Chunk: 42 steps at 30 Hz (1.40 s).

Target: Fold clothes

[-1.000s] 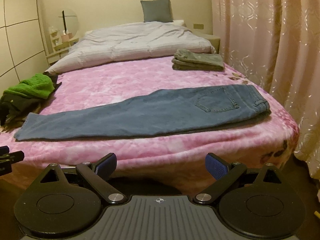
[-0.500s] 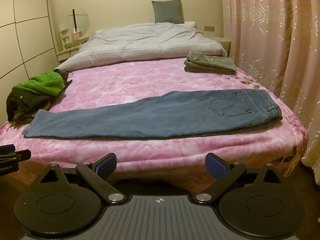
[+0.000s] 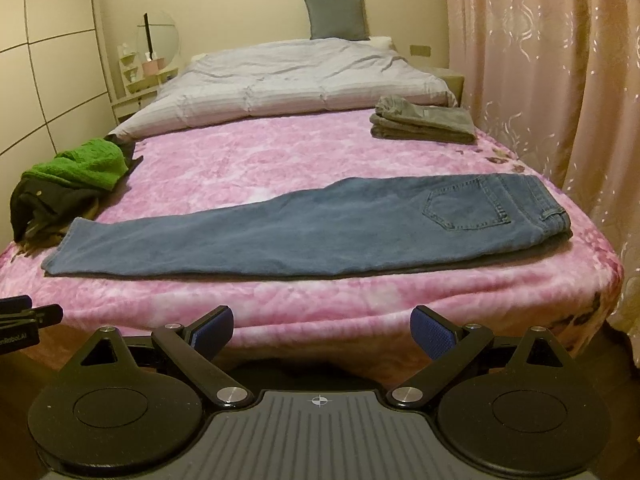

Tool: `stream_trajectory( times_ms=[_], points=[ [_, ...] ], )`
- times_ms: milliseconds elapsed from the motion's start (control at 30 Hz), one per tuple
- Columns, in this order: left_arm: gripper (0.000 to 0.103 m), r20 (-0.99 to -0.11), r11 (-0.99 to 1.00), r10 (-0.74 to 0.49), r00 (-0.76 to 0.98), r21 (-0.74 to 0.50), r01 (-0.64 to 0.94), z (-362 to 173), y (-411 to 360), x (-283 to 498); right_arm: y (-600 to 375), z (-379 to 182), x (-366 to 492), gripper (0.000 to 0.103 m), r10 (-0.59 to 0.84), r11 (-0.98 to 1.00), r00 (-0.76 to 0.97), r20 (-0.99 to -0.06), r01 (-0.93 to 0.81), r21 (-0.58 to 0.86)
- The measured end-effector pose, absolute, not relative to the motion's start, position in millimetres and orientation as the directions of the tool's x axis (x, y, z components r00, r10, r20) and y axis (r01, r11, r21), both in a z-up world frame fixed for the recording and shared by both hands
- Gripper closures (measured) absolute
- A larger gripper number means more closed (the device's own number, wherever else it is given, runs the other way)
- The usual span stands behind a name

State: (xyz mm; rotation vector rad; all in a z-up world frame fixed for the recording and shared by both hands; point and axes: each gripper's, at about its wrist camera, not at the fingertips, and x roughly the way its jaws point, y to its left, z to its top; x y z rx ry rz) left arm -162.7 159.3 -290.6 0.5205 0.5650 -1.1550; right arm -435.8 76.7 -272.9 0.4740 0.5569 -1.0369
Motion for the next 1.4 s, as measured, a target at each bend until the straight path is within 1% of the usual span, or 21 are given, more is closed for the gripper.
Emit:
stream_trajectory(
  times_ms=[67, 133, 300, 333, 433, 533, 733, 833, 1067, 1233, 1300, 1367, 1400],
  points=[
    [0.054, -0.664, 0.343, -0.692, 0.283, 0.042, 0.938, -294, 156, -150, 70, -276, -438, 0.006, -0.665, 0.418, 0.390, -0.637, 0.901, 0.116],
    [0.055, -0.665, 0.383, -0.701, 0.257, -0.046, 0.923, -300, 152, -130, 62, -279, -442, 0.006, -0.663, 0.397, 0.387, -0.641, 0.908, 0.137],
    [0.066, -0.658, 0.466, -0.728, 0.196, -0.264, 0.844, -315, 144, -79, 38, -287, -451, 0.006, -0.662, 0.339, 0.379, -0.647, 0.921, 0.192],
    [0.066, -0.655, 0.483, -0.732, 0.188, -0.305, 0.821, -318, 142, -68, 34, -287, -453, 0.006, -0.666, 0.331, 0.381, -0.641, 0.921, 0.204],
    [0.066, -0.645, 0.549, -0.739, 0.192, -0.414, 0.726, -330, 133, -34, 19, -288, -457, 0.006, -0.673, 0.309, 0.393, -0.626, 0.919, 0.245],
    [0.066, -0.637, 0.592, -0.743, 0.207, -0.479, 0.648, -345, 124, -4, 6, -289, -458, 0.006, -0.675, 0.287, 0.398, -0.622, 0.918, 0.275],
    [0.066, -0.616, 0.641, -0.761, 0.205, -0.664, 0.385, -390, 116, 53, -20, -298, -447, 0.006, -0.658, 0.272, 0.374, -0.654, 0.927, 0.257],
    [0.067, -0.611, 0.651, -0.758, 0.229, -0.694, 0.307, -405, 114, 72, -30, -306, -439, 0.006, -0.642, 0.277, 0.370, -0.671, 0.929, 0.247],
    [0.066, -0.559, 0.620, -0.783, 0.273, -0.737, 0.269, -417, 106, 85, -57, -325, -425, 0.006, -0.611, 0.264, 0.356, -0.708, 0.934, 0.242],
    [0.066, -0.494, 0.563, -0.815, 0.303, -0.800, 0.207, -428, 106, 84, -73, -335, -419, 0.006, -0.594, 0.262, 0.356, -0.721, 0.934, 0.245],
    [0.067, -0.482, 0.552, -0.819, 0.313, -0.810, 0.199, -430, 103, 84, -79, -338, -418, 0.006, -0.589, 0.265, 0.357, -0.725, 0.933, 0.245],
    [0.075, -0.497, 0.575, -0.806, 0.322, -0.786, 0.226, -427, 97, 83, -83, -341, -417, 0.006, -0.586, 0.262, 0.356, -0.728, 0.933, 0.245],
    [0.083, -0.510, 0.593, -0.794, 0.330, -0.768, 0.240, -425, 94, 81, -85, -342, -417, 0.006, -0.583, 0.259, 0.354, -0.731, 0.934, 0.246]
  ],
)
